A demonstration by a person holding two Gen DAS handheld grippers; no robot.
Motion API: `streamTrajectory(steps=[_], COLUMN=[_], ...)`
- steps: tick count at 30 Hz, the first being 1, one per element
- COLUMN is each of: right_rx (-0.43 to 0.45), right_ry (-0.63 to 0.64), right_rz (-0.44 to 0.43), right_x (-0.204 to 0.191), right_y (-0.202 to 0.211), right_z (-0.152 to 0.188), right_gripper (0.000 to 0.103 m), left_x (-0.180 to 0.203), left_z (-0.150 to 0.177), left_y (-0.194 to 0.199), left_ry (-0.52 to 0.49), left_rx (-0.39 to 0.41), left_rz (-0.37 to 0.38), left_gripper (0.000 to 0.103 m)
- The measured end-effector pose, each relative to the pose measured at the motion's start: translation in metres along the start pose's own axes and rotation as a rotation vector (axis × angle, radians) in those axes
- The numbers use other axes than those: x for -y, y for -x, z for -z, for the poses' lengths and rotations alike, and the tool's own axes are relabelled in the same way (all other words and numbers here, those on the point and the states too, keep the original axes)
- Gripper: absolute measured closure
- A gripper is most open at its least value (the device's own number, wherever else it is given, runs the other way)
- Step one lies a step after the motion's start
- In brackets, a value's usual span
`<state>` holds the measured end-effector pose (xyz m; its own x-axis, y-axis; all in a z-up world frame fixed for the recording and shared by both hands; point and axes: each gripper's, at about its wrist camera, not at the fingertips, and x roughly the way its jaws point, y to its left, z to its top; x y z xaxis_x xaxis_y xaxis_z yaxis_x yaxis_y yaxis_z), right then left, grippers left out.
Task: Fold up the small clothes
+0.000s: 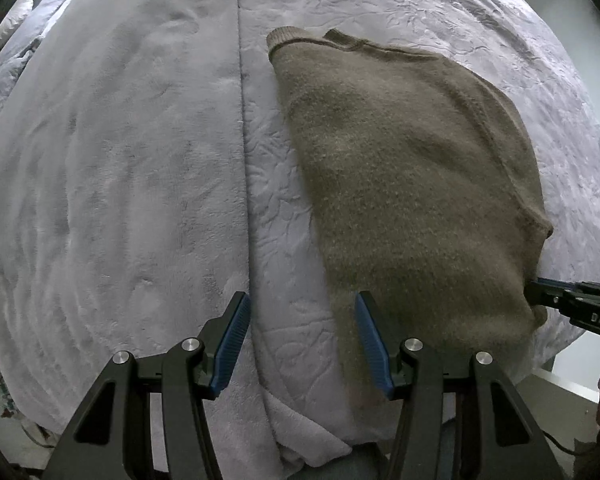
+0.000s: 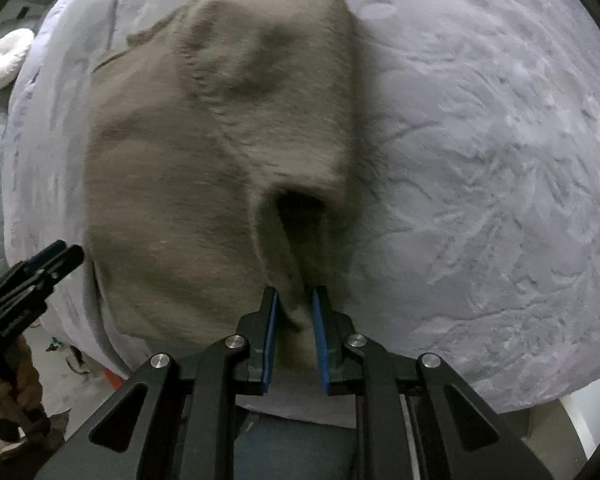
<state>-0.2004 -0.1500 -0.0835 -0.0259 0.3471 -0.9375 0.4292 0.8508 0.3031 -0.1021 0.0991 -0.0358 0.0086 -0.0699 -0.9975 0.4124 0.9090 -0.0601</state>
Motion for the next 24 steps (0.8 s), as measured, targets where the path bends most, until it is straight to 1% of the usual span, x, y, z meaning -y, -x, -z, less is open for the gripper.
streamTrajectory(steps=[3, 5, 8, 11, 14, 18, 19, 20, 21, 22, 23, 24], right_rx=[-0.008, -0.007, -0.007, -0.001, 0.022, 0.085, 0.097, 0.109, 0.125, 0.136, 0.153, 0.171], right_ry=[-0.025, -0.023, -0.018, -0.023, -0.035, -0.047, -0.049, -0.049, -0.042, -0.034, -0.021, -0.009], right_rz=[-0.017, -0.008, 0.006, 0.018, 0.017, 0.019, 0.017, 0.017, 0.021, 0.027, 0.041, 0.054], right_x=[0.006, 0.009, 0.008, 0.011, 0.008, 0.005, 0.004, 0.002, -0.002, -0.004, -0.008, -0.012], right_y=[0.000, 0.003, 0.005, 0.008, 0.021, 0.042, 0.046, 0.050, 0.055, 0.058, 0.063, 0.067], right_z=[0.002, 0.005, 0.007, 0.013, 0.012, 0.006, 0.003, 0.001, -0.003, -0.006, -0.009, -0.012], right_gripper=[0.084, 0.084, 0.084, 0.084, 0.084, 0.083, 0.083, 0.083, 0.080, 0.063, 0.051, 0.034], left_x=[0.000, 0.001, 0.001, 0.000, 0.001, 0.002, 0.001, -0.001, -0.001, -0.001, -0.001, 0.000], left_z=[-0.001, -0.006, -0.008, -0.009, -0.008, -0.008, -0.008, -0.009, -0.010, -0.010, -0.011, -0.012], left_y=[0.003, 0.002, 0.003, 0.003, 0.004, 0.006, 0.006, 0.008, 0.009, 0.013, 0.016, 0.018], left_ry=[0.000, 0.002, 0.021, 0.032, 0.022, 0.027, 0.032, 0.036, 0.042, 0.043, 0.039, 0.032], left_rx=[0.014, 0.024, 0.025, 0.007, 0.008, 0.011, 0.012, 0.015, 0.022, 0.036, 0.048, 0.056], left_rz=[-0.014, -0.028, -0.026, -0.014, -0.036, -0.048, -0.045, -0.043, -0.047, -0.061, -0.071, -0.075], left_gripper=[0.047, 0.047, 0.047, 0.047, 0.047, 0.047, 0.045, 0.028, 0.008, 0.004, 0.004, 0.004])
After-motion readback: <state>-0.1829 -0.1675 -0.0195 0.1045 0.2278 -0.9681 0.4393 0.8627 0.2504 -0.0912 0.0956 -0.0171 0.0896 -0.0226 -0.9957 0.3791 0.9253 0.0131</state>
